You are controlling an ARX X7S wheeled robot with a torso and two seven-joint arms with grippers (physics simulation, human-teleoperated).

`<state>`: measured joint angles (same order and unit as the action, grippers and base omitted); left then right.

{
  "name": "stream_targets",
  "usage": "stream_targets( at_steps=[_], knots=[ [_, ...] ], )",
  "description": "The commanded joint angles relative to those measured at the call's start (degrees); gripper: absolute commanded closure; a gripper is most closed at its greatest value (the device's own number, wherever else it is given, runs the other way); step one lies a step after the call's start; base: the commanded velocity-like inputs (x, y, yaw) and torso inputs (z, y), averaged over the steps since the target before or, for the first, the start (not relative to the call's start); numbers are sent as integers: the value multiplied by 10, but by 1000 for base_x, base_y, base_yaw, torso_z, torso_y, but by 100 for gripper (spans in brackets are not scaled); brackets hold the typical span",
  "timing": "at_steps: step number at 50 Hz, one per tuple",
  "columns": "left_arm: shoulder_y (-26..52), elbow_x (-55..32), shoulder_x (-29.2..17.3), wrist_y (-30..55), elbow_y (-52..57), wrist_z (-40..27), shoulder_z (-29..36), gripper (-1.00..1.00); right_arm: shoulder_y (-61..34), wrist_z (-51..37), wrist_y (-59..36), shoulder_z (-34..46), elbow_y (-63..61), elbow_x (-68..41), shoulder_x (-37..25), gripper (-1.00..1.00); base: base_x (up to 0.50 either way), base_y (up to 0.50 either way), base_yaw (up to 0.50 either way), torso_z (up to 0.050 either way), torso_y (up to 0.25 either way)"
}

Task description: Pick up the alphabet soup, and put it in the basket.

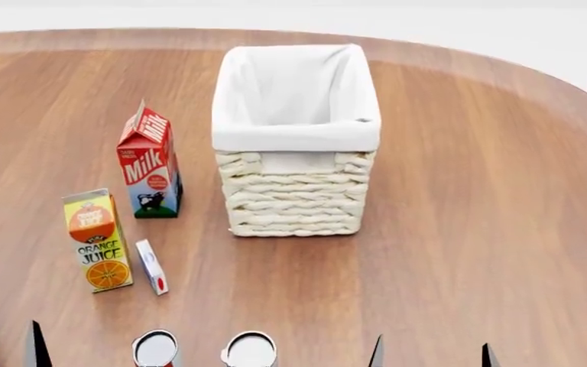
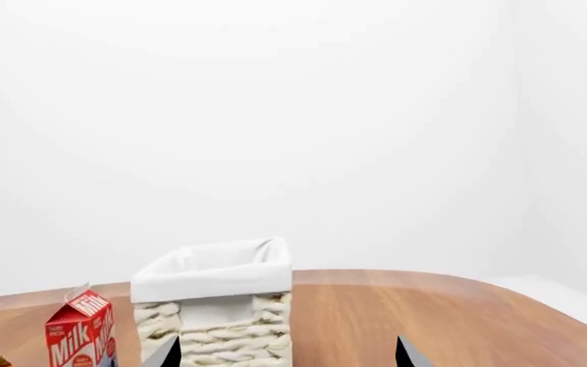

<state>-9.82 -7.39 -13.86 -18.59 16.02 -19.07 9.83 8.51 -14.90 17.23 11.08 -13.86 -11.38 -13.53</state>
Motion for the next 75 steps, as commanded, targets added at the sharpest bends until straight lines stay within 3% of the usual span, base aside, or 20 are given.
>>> stream_targets(
  at_steps=[1,75],
  knots=[
    [0,0,-3,1,2,-4,2,-100,-2,-4,0,3,3,0,-2,-100,184,0,0,0,0],
    [3,-3,-18,-5,0,-23,16,-100,-12,-17,4,16,16,-22,-15,-100,184,0,0,0,0]
  ],
)
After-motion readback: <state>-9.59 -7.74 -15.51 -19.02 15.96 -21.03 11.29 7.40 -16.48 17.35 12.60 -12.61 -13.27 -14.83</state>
